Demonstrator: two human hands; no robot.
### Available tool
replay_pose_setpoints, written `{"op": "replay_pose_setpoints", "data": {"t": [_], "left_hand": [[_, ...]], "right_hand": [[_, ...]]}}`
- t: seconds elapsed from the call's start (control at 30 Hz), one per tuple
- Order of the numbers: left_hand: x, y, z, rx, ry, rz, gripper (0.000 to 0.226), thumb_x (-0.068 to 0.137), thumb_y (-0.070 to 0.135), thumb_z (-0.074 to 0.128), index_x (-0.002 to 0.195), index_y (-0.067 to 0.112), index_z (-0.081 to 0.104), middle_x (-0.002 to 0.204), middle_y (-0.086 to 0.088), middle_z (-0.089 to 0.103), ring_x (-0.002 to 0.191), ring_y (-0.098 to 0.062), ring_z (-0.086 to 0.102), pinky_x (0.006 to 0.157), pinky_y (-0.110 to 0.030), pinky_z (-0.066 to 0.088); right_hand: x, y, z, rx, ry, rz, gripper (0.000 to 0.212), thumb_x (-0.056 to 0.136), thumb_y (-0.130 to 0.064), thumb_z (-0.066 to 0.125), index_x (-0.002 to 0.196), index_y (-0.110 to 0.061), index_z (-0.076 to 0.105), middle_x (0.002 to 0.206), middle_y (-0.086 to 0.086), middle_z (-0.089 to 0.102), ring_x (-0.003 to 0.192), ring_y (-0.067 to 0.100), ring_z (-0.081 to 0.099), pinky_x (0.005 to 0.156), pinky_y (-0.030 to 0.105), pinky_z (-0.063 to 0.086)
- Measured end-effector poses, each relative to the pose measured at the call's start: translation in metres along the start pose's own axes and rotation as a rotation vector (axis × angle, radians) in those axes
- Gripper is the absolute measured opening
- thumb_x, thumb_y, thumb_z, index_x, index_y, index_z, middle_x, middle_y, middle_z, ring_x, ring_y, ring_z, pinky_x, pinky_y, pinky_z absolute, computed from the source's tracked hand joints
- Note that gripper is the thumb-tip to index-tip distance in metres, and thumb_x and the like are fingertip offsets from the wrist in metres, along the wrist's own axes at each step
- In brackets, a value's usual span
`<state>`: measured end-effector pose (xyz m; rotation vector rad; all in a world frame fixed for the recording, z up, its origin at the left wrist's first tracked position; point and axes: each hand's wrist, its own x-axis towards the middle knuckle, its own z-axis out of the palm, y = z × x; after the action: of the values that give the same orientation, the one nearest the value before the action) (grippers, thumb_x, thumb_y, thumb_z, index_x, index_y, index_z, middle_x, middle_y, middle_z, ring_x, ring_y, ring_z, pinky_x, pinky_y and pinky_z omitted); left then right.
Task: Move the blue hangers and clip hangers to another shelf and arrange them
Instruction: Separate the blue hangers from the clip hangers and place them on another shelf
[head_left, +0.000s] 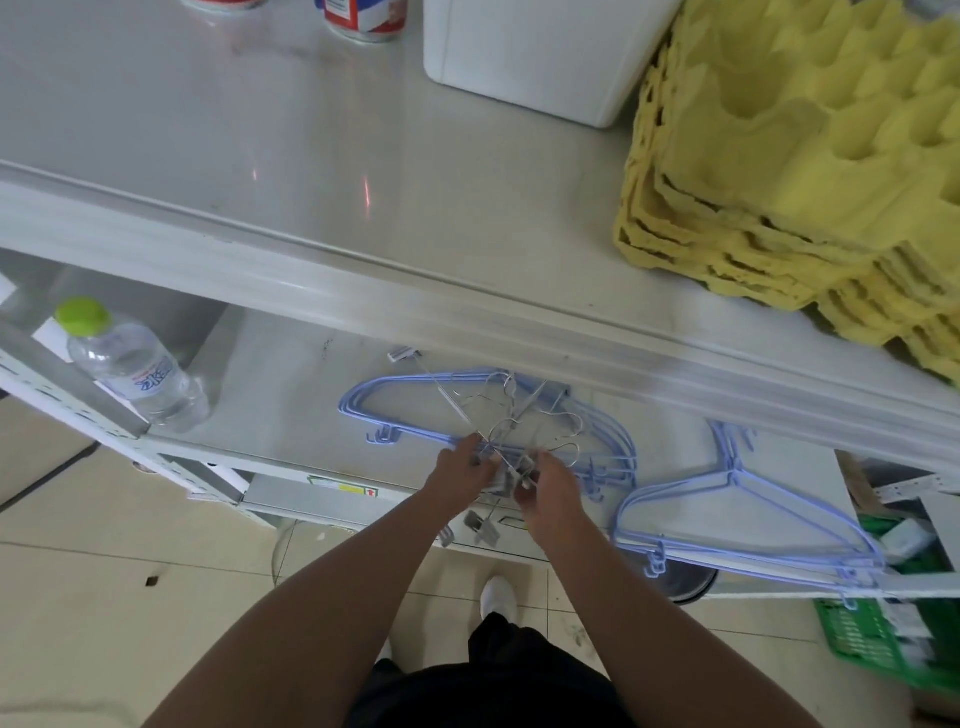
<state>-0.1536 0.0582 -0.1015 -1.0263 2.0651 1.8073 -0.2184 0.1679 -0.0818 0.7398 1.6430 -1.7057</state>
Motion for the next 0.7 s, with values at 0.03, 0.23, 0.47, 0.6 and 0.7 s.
{"op": "replay_pose_setpoints", "data": {"t": [0.03,0.23,0.47,0.6,0.7], "left_hand": [[0.001,-0.002,0.001,0.01,-0.002,-0.001,0.049,0.089,0.04,0.056,0.133,0.02,0.05,0.084,-0.007,0.054,0.072,-0.019,0.05,0.076,-0.034,0.046],[-0.005,-0.001,0.01,0.018,-0.016,-0.038,0.059,0.084,0.049,0.058,0.139,0.033,0.042,0.13,-0.016,0.042,0.115,-0.038,0.054,0.096,-0.05,0.05],[-0.01,0.009,0.011,-0.201,-0.044,-0.182,0.049,0.077,0.046,0.055,0.125,0.039,0.049,0.128,-0.011,0.047,0.108,-0.03,0.056,0.075,-0.045,0.058],[-0.009,0.013,0.012,-0.226,0.008,-0.213,0.047,0.08,0.057,0.047,0.121,0.035,0.053,0.124,-0.008,0.052,0.104,-0.027,0.058,0.072,-0.038,0.054],[-0.004,0.015,0.015,-0.191,0.071,-0.193,0.043,0.083,0.054,0.051,0.116,0.027,0.059,0.117,-0.007,0.06,0.1,-0.026,0.06,0.079,-0.037,0.054]], "right_hand": [[0.0,0.0,-0.001,0.027,0.0,0.012,0.009,0.093,-0.012,0.058,0.085,-0.008,0.061,0.073,0.009,0.058,0.059,0.018,0.055,0.046,0.024,0.049],[-0.008,0.01,0.001,0.021,-0.095,0.032,0.027,0.094,-0.033,0.061,0.103,-0.007,0.064,0.089,0.015,0.066,0.077,0.028,0.062,0.071,0.036,0.049],[-0.009,0.002,0.0,0.011,-0.105,0.08,0.02,0.099,-0.022,0.049,0.086,-0.009,0.057,0.074,0.014,0.063,0.063,0.028,0.061,0.057,0.032,0.05],[-0.011,0.006,0.001,0.031,-0.141,0.059,0.021,0.1,-0.022,0.047,0.101,-0.006,0.06,0.087,0.017,0.065,0.073,0.03,0.062,0.069,0.039,0.051],[-0.012,0.006,0.004,0.048,-0.138,0.065,0.026,0.101,-0.026,0.047,0.109,-0.006,0.062,0.093,0.017,0.068,0.078,0.03,0.065,0.072,0.039,0.053]]}}
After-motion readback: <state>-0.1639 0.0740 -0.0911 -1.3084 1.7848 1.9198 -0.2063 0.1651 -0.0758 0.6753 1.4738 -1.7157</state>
